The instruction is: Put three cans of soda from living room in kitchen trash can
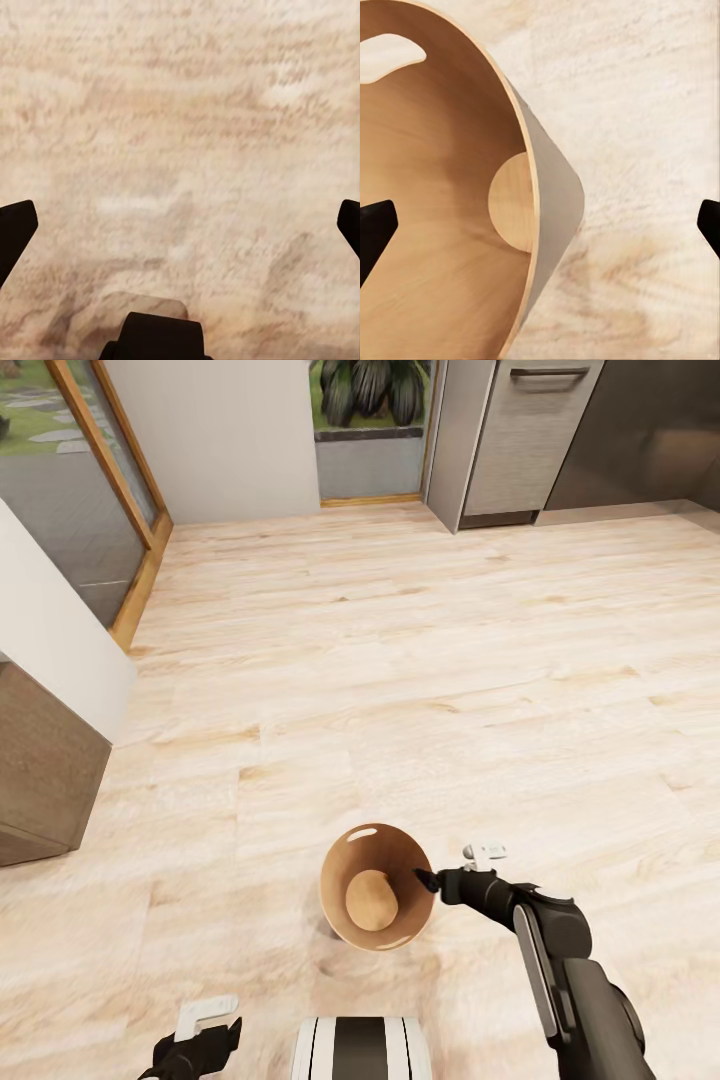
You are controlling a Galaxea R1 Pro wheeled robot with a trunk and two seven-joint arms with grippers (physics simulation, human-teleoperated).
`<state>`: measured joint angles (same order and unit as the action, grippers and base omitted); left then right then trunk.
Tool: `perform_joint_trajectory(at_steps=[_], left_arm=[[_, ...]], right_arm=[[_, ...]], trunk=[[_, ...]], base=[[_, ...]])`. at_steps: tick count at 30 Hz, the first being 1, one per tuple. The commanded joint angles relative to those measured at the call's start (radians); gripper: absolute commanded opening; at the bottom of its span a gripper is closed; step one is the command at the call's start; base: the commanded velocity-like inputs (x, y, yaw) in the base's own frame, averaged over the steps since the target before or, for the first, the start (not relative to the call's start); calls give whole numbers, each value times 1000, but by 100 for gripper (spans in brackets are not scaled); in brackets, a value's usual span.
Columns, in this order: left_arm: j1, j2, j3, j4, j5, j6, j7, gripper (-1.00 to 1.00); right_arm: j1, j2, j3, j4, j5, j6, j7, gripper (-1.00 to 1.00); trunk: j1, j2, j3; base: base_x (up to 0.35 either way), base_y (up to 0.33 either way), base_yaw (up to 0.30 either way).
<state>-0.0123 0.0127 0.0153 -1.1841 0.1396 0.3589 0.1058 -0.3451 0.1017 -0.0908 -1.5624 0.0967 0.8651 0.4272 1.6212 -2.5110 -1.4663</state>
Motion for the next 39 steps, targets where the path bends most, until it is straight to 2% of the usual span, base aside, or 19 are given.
perform_joint_trajectory(at_steps=[1,8,14,17,22,27,39], left_arm=[[0,0,0,0,0,0,0,100],[0,0,0,0,0,0,0,100],[0,0,0,0,1,-1,0,100],[0,0,0,0,0,-1,0,100],[0,0,0,0,0,-1,0,100],[0,0,0,0,1,-1,0,100],[0,0,0,0,2,-1,0,100]], right_arm=[[0,-1,-1,0,0,0,-3,100],[0,1,-1,7,-4,-3,-9,100],[0,5,7,30,-6,-7,-83,100],[0,7,46,39,-7,-10,-100,100],[0,7,83,59,-10,-15,-122,100],[0,7,87,114,-7,-45,-129,100],[0,6,88,148,-8,-72,-130,100]], trunk=[[0,0,0],[0,0,0],[0,0,0],[0,0,0],[0,0,0],[0,0,0],[0,0,0]], base=[[0,0,0],[0,0,0],[0,0,0],[0,0,0],[0,0,0],[0,0,0],[0,0,0]])
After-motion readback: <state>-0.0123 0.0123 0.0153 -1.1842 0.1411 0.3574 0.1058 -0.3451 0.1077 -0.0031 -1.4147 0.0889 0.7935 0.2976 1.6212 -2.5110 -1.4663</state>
